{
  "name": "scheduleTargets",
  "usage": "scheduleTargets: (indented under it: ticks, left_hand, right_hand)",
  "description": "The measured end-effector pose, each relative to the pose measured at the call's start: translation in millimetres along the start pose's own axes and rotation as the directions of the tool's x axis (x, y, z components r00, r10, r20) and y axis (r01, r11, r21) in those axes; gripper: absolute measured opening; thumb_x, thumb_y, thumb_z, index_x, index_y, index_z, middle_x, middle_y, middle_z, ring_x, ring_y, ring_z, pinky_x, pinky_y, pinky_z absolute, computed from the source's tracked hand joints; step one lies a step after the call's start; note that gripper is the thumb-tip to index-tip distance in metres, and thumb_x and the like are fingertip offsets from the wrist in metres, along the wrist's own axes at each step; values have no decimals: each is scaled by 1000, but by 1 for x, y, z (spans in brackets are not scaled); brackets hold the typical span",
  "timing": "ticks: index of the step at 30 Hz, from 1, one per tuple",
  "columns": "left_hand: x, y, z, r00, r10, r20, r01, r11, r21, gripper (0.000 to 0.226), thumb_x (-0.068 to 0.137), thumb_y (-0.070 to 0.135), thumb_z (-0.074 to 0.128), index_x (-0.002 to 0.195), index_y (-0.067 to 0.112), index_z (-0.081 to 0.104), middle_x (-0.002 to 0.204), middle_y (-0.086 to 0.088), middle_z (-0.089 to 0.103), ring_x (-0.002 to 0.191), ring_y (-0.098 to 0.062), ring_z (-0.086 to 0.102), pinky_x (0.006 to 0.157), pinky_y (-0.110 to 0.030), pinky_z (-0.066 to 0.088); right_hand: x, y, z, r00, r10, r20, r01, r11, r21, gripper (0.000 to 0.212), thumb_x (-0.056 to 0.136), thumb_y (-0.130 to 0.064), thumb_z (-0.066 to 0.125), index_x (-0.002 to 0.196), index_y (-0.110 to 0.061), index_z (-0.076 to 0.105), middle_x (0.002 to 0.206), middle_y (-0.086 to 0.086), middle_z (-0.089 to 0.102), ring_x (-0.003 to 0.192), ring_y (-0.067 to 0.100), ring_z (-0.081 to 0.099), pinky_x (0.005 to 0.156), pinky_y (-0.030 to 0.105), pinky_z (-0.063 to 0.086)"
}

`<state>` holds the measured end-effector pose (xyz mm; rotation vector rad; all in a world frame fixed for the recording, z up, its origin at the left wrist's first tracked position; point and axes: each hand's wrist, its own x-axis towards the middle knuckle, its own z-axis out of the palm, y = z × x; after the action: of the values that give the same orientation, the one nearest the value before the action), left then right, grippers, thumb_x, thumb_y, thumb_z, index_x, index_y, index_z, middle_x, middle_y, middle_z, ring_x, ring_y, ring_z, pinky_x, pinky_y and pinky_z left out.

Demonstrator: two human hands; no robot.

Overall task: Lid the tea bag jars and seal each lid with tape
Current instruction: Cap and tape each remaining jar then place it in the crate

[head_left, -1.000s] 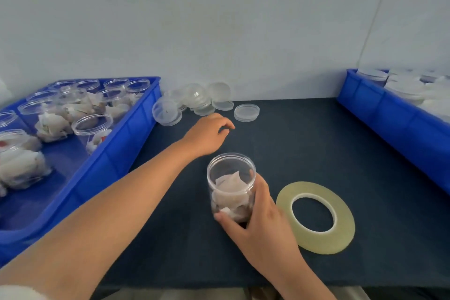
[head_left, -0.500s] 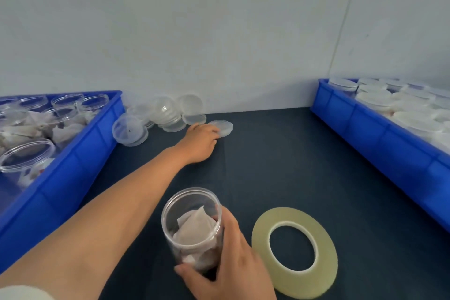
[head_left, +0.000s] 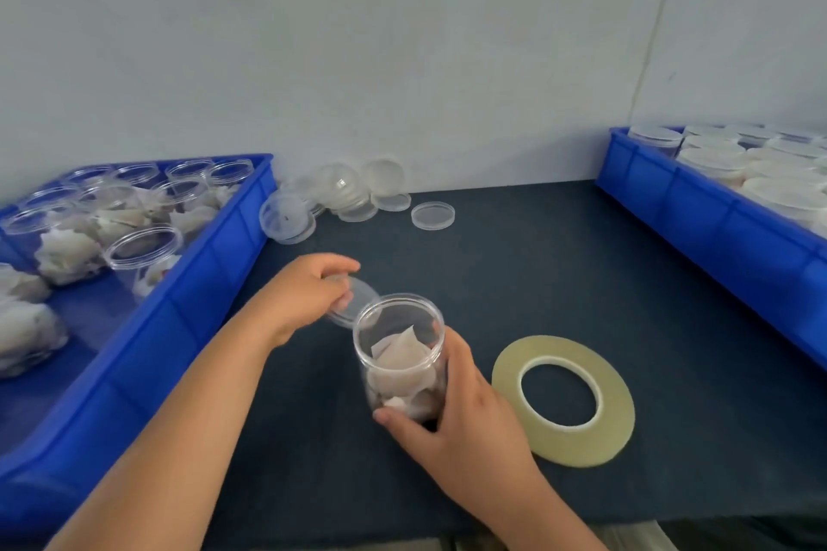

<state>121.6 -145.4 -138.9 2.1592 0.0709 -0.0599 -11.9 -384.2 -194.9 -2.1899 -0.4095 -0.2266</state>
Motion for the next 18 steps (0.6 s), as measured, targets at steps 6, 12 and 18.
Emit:
scheduleTargets:
  ticks: [6,12,18]
  left_hand:
    - [-68,-40,13,997,-42,57,2,817,577,75,97,70,53,156,25,49,154,0,48,147,-28,41,120,-44,39]
    - [-99,-41,24,993,40,-112,27,840,542,103,89,82,53,167,22,25,165,-1,35,152,-25,31,122,-43,32]
    - [-120,31,0,973,216,-84,-218,976,-4,87,77,87,56,155,54,38,151,32,46,137,12,46,112,-25,40]
  right_hand:
    - [-2,-1,-1,1000,-19,-24,19,1000,-11,89,73,-75,73,143,-60,19,126,-57,40,104,-26,50,75,1,43]
    - [-2,0,0,999,-22,-36,21,1000,-15,87,74,-75,76,140,-60,20,115,-52,49,102,-25,52,73,4,46]
    - [-3,1,0,999,-36,-28,35,999,-24,86,78,-78,74,144,-56,23,116,-45,51,103,-10,60,71,9,50]
